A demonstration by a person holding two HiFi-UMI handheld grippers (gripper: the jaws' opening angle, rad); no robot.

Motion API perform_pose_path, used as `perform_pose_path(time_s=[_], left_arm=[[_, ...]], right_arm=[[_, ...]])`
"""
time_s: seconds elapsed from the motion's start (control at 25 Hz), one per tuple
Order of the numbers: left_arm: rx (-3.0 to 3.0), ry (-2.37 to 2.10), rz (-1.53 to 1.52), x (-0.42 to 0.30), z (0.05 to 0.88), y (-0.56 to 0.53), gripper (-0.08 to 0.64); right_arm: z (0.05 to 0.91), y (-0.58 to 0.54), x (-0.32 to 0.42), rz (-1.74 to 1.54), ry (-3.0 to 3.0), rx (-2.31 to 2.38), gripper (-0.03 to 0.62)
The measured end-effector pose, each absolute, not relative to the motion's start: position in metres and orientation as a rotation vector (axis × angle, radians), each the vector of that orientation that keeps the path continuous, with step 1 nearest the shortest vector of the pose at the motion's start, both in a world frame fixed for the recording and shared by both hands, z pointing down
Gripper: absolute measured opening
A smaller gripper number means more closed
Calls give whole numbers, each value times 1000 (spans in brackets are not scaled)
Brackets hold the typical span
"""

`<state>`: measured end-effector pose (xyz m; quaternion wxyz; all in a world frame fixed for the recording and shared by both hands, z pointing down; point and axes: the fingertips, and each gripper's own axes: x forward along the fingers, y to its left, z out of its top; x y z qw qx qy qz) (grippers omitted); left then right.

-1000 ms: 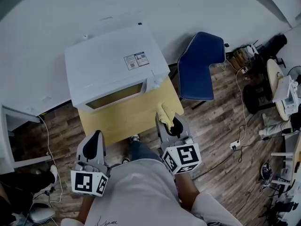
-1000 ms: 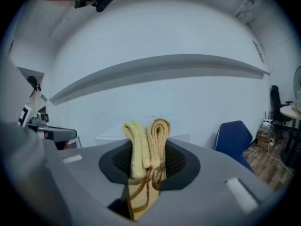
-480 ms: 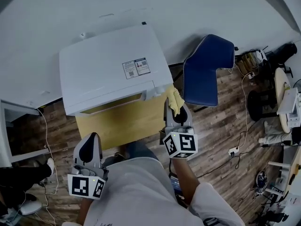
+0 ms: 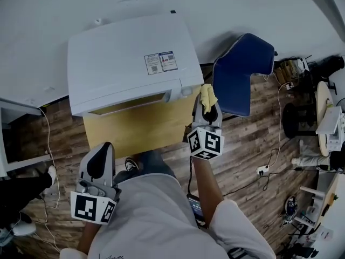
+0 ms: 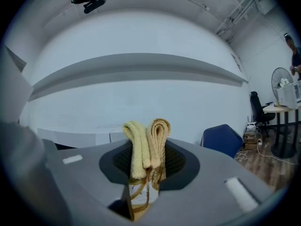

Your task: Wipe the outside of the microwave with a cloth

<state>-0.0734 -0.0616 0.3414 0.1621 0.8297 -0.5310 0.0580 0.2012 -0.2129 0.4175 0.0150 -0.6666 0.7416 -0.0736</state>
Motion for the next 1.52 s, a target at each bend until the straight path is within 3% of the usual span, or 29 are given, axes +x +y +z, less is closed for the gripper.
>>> perform_pose_path(time_s=[1.52], left_arm=[[2341, -1520, 182, -101, 348, 5, -6]], right_arm=[[422, -185, 108, -245, 2535, -1806, 114]])
